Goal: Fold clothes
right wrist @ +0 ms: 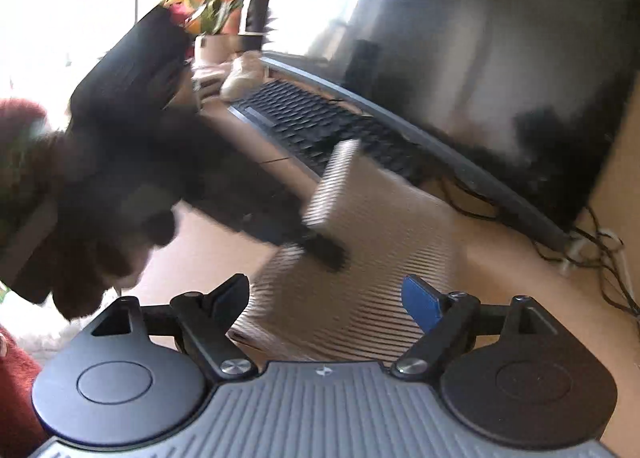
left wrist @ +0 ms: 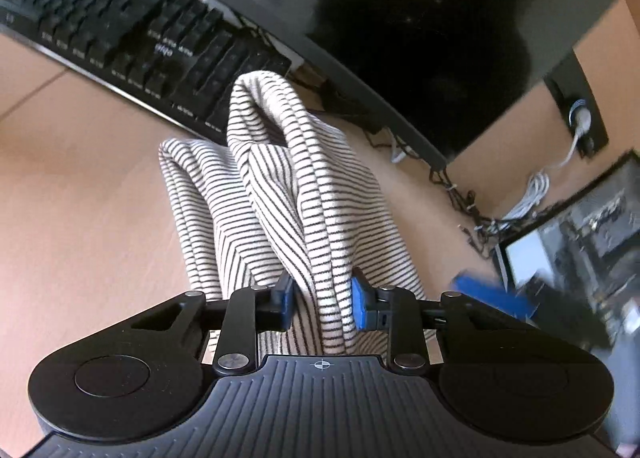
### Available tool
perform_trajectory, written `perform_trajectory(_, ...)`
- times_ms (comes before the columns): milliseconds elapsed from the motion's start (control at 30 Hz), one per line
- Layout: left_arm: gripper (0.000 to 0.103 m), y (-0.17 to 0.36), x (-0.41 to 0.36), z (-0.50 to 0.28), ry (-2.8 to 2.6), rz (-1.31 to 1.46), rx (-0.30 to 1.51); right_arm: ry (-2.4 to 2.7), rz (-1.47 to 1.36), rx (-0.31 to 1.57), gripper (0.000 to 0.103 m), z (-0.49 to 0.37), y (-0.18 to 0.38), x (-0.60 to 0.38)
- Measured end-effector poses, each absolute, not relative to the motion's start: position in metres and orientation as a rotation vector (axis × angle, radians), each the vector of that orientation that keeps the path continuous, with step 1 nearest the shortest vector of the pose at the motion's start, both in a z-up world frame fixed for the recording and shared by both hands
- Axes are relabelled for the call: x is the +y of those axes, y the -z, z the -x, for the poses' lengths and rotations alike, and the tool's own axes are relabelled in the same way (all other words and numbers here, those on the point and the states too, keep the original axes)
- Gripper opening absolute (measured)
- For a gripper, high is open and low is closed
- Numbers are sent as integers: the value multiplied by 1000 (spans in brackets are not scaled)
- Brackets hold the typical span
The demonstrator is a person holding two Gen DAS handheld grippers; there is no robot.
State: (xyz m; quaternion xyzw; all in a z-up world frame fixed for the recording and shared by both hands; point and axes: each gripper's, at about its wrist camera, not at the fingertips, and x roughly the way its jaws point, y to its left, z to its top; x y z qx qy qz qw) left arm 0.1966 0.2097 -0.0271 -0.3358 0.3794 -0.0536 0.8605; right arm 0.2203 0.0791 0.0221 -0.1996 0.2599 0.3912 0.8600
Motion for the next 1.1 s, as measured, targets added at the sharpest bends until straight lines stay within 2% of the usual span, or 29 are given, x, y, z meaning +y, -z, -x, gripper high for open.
perform_trajectory(133,30,27,216,-202,115,774,808,-713,510,460,82,-215,10,111)
perform_trajectory(233,30,26,218,-205,119,800,810,-677,497,448,69,-222,15,115)
perform_trajectory(433,30,24,220,-204,134,821,798,-752,572,400,30,-211,3,105)
perform_trajectory(533,30,20,224,-201,145,851,774,-783,638,332,21,-202,-11,109)
perform_trajectory(667,30,9,237,-189,140,867,736,-857,734,281,19,-191,-20,123)
perform_trajectory(900,34,-5,255,-168,31,750,722,-1068,933,346,17,-163,23,165)
perform_trajectory(967,39,-9,260,-162,-2,713,718,-1068,909,361,18,-171,25,174)
perform_trajectory(1033,54,-14,263,-158,-21,675,713,-1072,873,391,18,-178,22,182)
perform_trajectory(1100,57,-19,254,-170,36,625,724,-1075,871,398,17,-181,19,182)
